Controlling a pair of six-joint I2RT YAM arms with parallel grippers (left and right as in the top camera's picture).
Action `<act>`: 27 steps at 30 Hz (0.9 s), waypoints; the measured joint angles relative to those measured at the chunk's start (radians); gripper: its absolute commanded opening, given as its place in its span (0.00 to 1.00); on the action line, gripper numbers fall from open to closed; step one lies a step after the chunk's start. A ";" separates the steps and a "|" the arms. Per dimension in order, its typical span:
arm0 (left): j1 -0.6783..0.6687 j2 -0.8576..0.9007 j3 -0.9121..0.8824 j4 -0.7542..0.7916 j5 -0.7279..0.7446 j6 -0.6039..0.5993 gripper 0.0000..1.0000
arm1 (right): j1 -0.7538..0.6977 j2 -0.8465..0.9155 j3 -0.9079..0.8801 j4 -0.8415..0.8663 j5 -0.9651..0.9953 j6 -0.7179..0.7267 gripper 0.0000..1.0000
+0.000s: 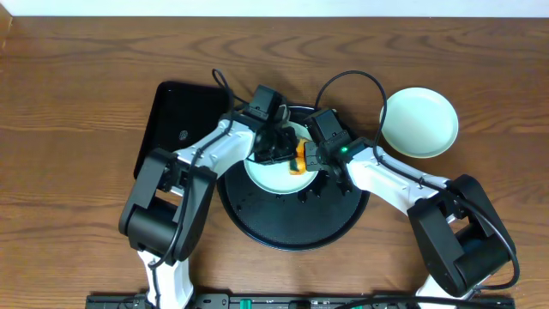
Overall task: Clean dirty plates on tray and stack at the side
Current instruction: 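Scrub the second plate with the sponge while the right gripper holds it, then lift the sponge off the plate with the left gripper toward the black tray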
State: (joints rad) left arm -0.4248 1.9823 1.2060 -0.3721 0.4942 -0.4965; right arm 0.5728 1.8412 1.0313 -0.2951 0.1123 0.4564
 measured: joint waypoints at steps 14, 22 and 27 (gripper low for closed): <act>0.180 -0.020 0.003 -0.073 -0.045 0.043 0.07 | 0.000 0.000 0.000 0.002 -0.001 0.000 0.01; 0.187 -0.159 0.000 -0.156 -0.139 0.103 0.07 | 0.001 0.000 0.000 0.000 -0.006 0.000 0.01; 0.198 -0.338 0.000 -0.167 -0.174 0.164 0.08 | 0.001 0.000 0.000 0.000 -0.006 0.000 0.01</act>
State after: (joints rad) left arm -0.2268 1.6447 1.2057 -0.5388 0.3206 -0.3328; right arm 0.5735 1.8412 1.0313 -0.2947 0.1059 0.4564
